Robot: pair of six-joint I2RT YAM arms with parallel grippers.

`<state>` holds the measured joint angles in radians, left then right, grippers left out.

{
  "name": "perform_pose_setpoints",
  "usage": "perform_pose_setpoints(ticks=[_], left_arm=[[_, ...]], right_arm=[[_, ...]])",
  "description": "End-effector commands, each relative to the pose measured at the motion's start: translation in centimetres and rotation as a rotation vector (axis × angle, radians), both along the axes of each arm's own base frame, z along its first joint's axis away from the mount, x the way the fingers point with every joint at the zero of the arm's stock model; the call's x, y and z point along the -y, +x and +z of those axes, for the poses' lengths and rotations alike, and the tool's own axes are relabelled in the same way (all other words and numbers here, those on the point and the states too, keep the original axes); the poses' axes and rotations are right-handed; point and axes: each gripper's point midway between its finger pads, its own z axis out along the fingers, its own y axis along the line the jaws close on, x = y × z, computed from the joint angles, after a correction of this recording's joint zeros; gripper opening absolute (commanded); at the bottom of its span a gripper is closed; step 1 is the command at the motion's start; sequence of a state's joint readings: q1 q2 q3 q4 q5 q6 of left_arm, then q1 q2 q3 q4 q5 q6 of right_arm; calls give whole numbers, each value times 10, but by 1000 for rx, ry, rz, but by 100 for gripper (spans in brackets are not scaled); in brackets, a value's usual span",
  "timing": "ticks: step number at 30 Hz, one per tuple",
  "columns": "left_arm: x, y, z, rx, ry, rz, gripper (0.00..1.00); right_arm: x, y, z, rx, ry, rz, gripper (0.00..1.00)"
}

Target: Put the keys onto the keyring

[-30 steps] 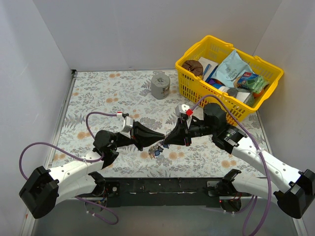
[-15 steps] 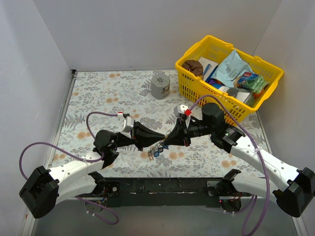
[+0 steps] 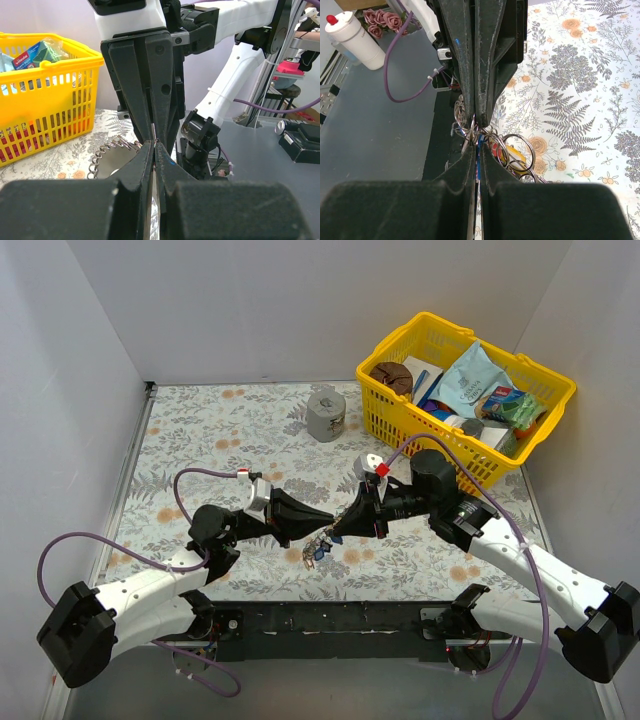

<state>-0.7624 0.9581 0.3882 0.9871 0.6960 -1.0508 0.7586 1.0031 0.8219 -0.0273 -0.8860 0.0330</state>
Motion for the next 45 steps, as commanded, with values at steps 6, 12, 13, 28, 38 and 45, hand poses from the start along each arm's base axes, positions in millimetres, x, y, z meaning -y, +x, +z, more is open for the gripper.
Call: perform_pose_setpoints(ticks=[6,12,13,28,38,45], left_arm=[[-12,-5,49,106,-138,38,0],[-12,-5,47,99,-133,36,0],[-12,-5,46,97,-130,36,0],[-15,-4,42,93,-114,61,0],[-17,-4,41,99,-105,76,0],[-18,-1,41,105,-102,97,0]], right_arm=[[2,-4,-8,-16,-21,24,1],[4,-3,-4,3,-15,4,14],[4,-1,-3,12,-11,-11,17],[20,10,27,155,71,-169,57],[26,13,35,188,104,-226,80],[30,14,41,202,119,-253,88]])
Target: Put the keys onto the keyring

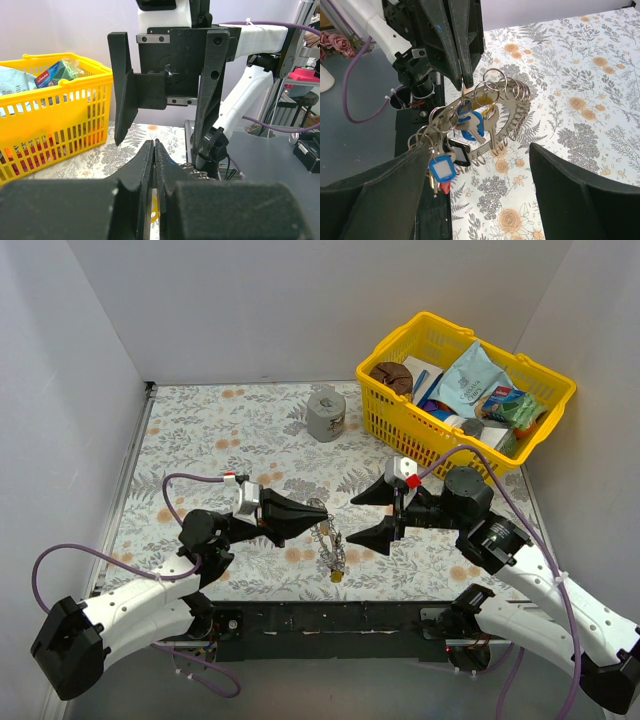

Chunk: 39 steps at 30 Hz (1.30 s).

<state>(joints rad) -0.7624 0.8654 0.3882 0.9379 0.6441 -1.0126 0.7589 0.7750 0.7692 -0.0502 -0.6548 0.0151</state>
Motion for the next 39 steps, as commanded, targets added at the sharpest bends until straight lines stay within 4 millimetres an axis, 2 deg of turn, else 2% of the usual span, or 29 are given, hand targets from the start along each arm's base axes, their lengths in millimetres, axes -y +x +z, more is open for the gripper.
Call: perform_pose_setpoints(ticks=[1,7,16,32,39], left_arm=[[-6,0,21,52,-53,38,0],[-7,3,16,43,-52,56,0],[-4,14,-7,-14,-12,91,0],[25,26,-49,-62,152,9,0],[36,32,-56,-79,148,-21,0]], right_arm=[[3,3,14,48,44,-30,89],[3,5,11,41,37,-38,90],[2,7,3,30,24,-48,91],[8,12,-8,19,-1,-100,92],[12,16,-4,32,7,-139,92]])
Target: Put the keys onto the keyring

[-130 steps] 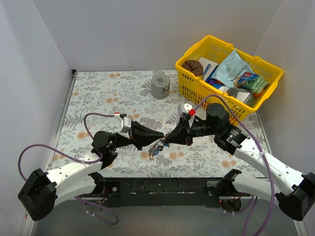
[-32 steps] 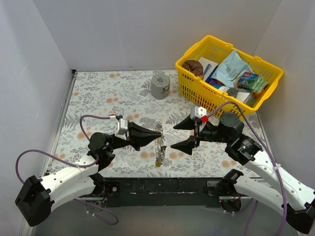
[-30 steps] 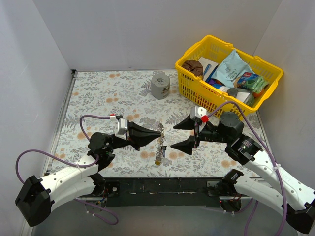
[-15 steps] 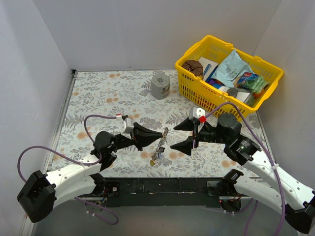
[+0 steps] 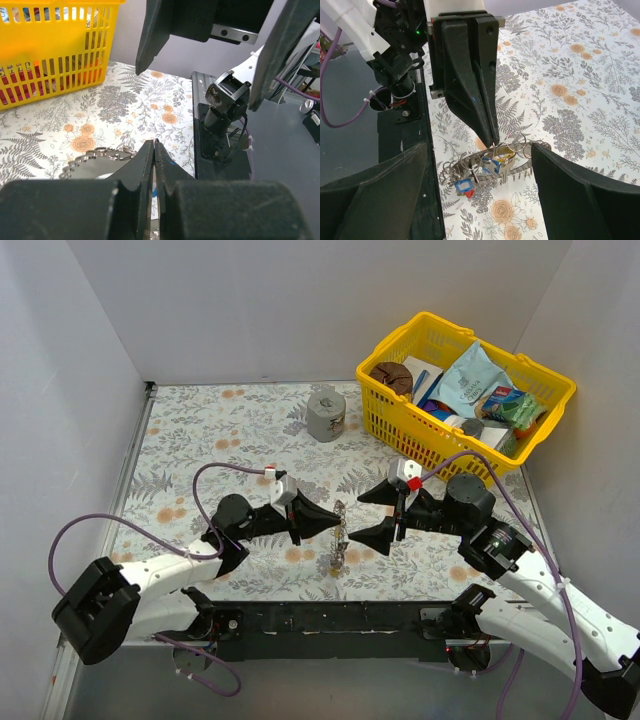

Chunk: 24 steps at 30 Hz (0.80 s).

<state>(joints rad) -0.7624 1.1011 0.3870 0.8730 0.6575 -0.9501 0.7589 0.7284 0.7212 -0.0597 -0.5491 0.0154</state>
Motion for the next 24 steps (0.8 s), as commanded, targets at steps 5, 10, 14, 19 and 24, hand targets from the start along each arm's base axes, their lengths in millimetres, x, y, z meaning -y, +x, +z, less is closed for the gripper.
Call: perform_pose_setpoints(ticks=[5,10,14,19,24], left_arm=[[25,13,35,69,-99,-55,0],[41,19,40,64,-128,-102,0],[54,27,30,43,-114,-115,0],[55,29,5,-11,-98,-111,0],[47,26,-47,-139,-41,-74,0]], right_arm=[[4,7,7,30,13,-49,92],[8,10,12,40,11,-78,92],[9,10,11,37,5,-84,93],[10,11,11,38,7,-90,93],[8,10,5,24,-5,-80,93]])
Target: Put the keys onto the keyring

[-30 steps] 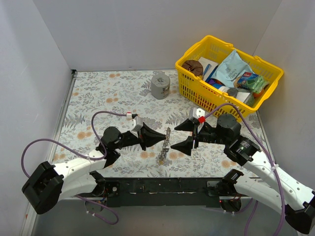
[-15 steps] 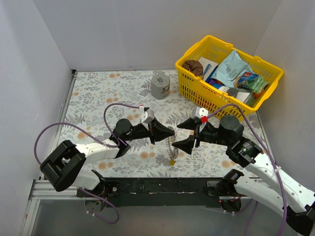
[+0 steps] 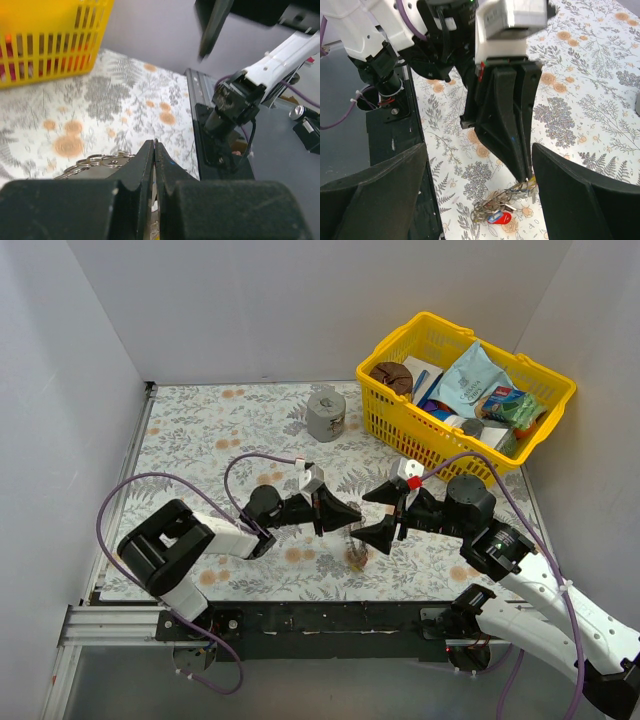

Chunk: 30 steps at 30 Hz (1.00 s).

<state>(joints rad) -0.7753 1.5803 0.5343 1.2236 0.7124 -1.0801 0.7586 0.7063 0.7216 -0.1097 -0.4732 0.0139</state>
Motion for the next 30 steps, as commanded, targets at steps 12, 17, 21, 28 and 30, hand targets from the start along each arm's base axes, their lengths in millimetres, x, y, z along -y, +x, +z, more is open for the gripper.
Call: perform_pose_setpoints(ticks=[12,17,21,28,30], left_arm=[[-39,-18,-42,-107,36,131,0],[-43,-16,-49,-120,67,167,0],[-41,-13,-52,-126,79,170,3],[-33,-5,-62,-150,107,171,8],[-31,-3,-64,-160,115,170,9]], right_arm=[[-3,2,7,35,21,11,93],[-5,2,5,32,21,24,93],[-5,1,3,27,18,30,93],[-2,-1,0,26,16,21,93],[-2,-1,0,26,14,20,93]])
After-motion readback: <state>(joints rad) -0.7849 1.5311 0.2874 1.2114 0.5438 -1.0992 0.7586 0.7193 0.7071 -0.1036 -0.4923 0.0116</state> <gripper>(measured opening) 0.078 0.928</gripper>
